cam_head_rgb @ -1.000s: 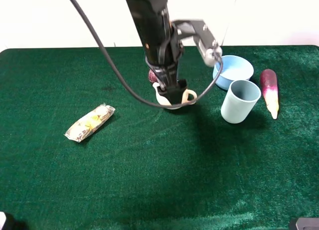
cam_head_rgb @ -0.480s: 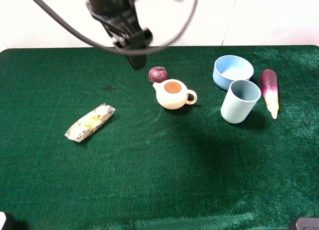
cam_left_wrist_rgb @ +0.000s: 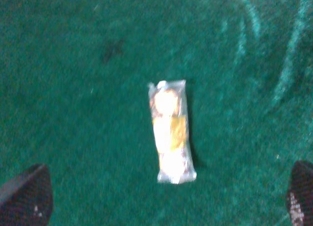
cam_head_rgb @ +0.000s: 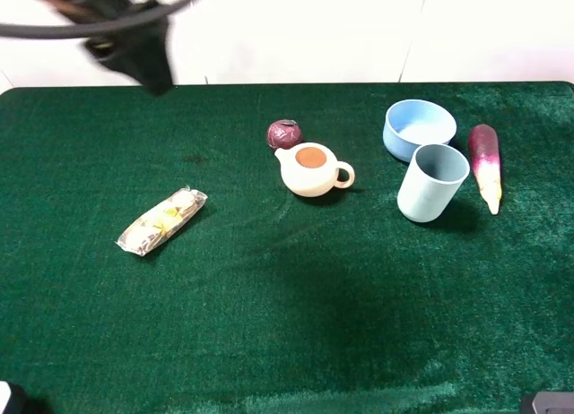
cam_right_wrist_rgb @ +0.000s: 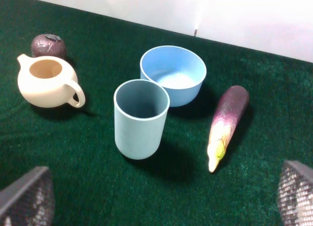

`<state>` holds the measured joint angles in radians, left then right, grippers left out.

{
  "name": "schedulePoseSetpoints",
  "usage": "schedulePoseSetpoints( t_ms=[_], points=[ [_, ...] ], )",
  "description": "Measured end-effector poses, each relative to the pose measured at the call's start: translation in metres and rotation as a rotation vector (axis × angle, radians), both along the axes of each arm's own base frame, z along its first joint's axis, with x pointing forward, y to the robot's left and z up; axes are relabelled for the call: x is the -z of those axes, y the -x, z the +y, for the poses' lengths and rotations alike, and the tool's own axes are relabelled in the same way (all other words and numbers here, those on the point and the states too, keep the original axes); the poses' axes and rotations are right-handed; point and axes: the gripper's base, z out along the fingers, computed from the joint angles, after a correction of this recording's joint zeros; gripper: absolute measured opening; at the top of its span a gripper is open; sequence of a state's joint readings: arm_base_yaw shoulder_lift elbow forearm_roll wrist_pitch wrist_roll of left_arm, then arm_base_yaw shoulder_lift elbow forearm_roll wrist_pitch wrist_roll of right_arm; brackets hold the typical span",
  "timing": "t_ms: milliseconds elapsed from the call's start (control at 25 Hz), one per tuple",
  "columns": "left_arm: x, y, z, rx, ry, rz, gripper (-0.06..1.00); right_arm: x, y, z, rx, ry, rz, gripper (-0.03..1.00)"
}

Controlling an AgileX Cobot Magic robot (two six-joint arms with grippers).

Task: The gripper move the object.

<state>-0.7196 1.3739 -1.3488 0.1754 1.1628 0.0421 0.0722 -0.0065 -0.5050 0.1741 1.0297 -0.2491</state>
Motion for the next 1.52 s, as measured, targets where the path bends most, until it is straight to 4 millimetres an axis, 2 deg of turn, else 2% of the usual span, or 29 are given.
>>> schedulePoseSetpoints(
  t_ms=[160, 320, 600, 680, 760, 880, 1160, 1360, 1520],
  points=[
    [0.002, 0.029, 0.029, -0.047, 0.003, -0.025, 0.95, 0.000, 0.000, 0.000, 0.000, 0.000, 0.000, 0.69],
    [0.013, 0.060, 0.056, -0.060, 0.007, -0.023, 0.95, 0.000, 0.000, 0.000, -0.001, -0.001, 0.000, 0.69],
    [0.063, 0.114, 0.095, -0.060, 0.032, 0.059, 0.95, 0.000, 0.000, 0.000, -0.001, -0.001, 0.000, 0.69],
    [0.069, 0.119, 0.097, -0.057, 0.048, 0.060, 0.95, 0.000, 0.000, 0.000, -0.001, -0.001, 0.000, 0.69],
    [0.086, 0.130, 0.106, -0.049, 0.107, 0.020, 0.95, 0.000, 0.000, 0.000, -0.001, -0.001, 0.000, 0.69],
    [0.099, 0.139, 0.110, -0.041, 0.179, -0.021, 0.95, 0.000, 0.000, 0.000, -0.001, -0.001, 0.000, 0.69],
    [0.099, 0.142, 0.107, -0.051, 0.270, -0.027, 0.95, 0.000, 0.000, 0.000, -0.002, -0.003, 0.000, 0.69],
    [0.096, 0.141, 0.115, -0.192, 0.333, -0.034, 0.95, 0.000, 0.000, 0.001, -0.005, -0.007, 0.001, 0.69],
    [0.090, 0.148, 0.123, -0.279, 0.415, -0.084, 0.95, 0.000, 0.000, 0.001, -0.006, -0.009, 0.001, 0.69]
  ],
)
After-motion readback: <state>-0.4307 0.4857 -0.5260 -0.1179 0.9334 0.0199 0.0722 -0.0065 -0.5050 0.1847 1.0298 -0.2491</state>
